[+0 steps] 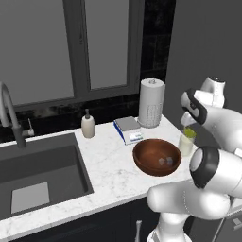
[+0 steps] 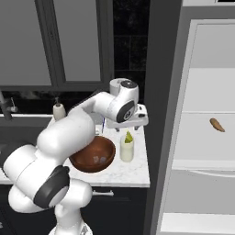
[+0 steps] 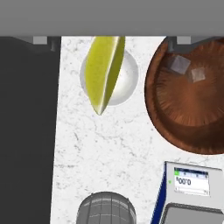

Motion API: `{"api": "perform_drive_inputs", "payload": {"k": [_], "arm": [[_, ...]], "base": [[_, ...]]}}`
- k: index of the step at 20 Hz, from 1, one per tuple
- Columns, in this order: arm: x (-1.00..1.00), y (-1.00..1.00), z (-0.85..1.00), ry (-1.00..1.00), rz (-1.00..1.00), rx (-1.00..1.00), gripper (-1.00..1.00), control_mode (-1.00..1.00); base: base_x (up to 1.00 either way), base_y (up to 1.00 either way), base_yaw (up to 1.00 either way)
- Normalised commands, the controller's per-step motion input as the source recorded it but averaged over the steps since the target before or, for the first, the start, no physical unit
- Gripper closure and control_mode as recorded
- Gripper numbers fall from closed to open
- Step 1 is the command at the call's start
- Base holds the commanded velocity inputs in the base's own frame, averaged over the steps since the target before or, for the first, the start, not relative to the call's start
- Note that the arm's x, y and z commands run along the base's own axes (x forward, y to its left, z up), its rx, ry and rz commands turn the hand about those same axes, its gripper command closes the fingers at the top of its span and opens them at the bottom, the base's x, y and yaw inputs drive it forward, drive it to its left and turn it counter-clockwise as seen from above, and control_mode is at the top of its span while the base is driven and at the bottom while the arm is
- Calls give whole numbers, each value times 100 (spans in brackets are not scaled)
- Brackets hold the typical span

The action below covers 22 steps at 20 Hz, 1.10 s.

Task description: Grab a lemon wedge from the fridge and one ice cube from the ice bowl, and put them in the glass of lemonade.

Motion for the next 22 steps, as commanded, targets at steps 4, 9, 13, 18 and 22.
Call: {"api": "perform_drive_inputs", "payload": {"k": [4,9,13,18,22], "arm": [[-29,38,18,-1,6,0,-100,-100],[-51,68,0,0,9,0,-100,-100],[-18,72,-12,6,8,-4,-100,-100],[4,49,-21,13,5,-2,-100,-100],[0,0,-22,5,0,-1,-100,-100]], "base": [[0,0,0],[0,0,0],[0,0,0],[0,0,0],[0,0,0]]}}
